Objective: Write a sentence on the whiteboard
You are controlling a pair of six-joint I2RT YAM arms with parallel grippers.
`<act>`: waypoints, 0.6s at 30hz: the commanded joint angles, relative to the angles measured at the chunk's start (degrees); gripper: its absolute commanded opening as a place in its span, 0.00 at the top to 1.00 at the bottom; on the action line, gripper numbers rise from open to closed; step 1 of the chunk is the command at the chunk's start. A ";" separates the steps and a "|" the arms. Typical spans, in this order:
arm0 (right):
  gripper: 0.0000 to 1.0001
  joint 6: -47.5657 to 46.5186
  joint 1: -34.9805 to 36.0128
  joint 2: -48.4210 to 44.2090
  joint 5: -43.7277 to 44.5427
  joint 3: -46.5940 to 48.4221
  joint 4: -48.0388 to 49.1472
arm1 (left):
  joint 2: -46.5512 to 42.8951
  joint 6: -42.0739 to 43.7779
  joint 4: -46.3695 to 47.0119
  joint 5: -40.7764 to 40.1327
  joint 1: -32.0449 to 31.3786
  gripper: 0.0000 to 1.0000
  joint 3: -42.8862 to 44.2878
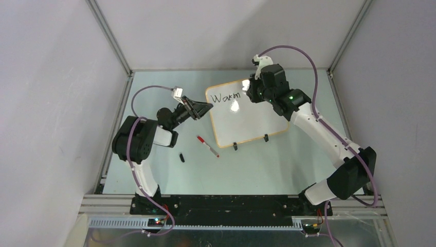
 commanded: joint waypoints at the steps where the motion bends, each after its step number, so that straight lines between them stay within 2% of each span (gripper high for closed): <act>1: 1.00 -0.85 2.24 0.97 6.84 -0.68 3.00 | 0.38 -0.41 1.26 2.54 -0.24 0.64 1.50; 6: 1.00 -1.44 2.88 2.46 10.50 -0.51 3.12 | 0.50 -0.65 0.86 2.84 -0.23 0.76 1.75; 8: 1.00 -1.52 2.84 2.94 11.08 -0.51 3.26 | 0.63 -0.76 0.67 2.96 -0.22 0.84 1.89; 9: 1.00 -1.59 2.87 3.28 11.26 -0.51 3.43 | 0.66 -0.78 0.46 3.06 -0.24 0.95 2.09; 10: 1.00 -1.68 2.87 3.44 11.50 -0.51 3.47 | 0.72 -0.78 0.26 3.27 -0.25 0.97 2.18; 18: 1.00 -2.00 2.75 4.61 12.34 -0.50 4.10 | 0.78 -0.26 -1.84 3.28 -0.19 1.00 2.72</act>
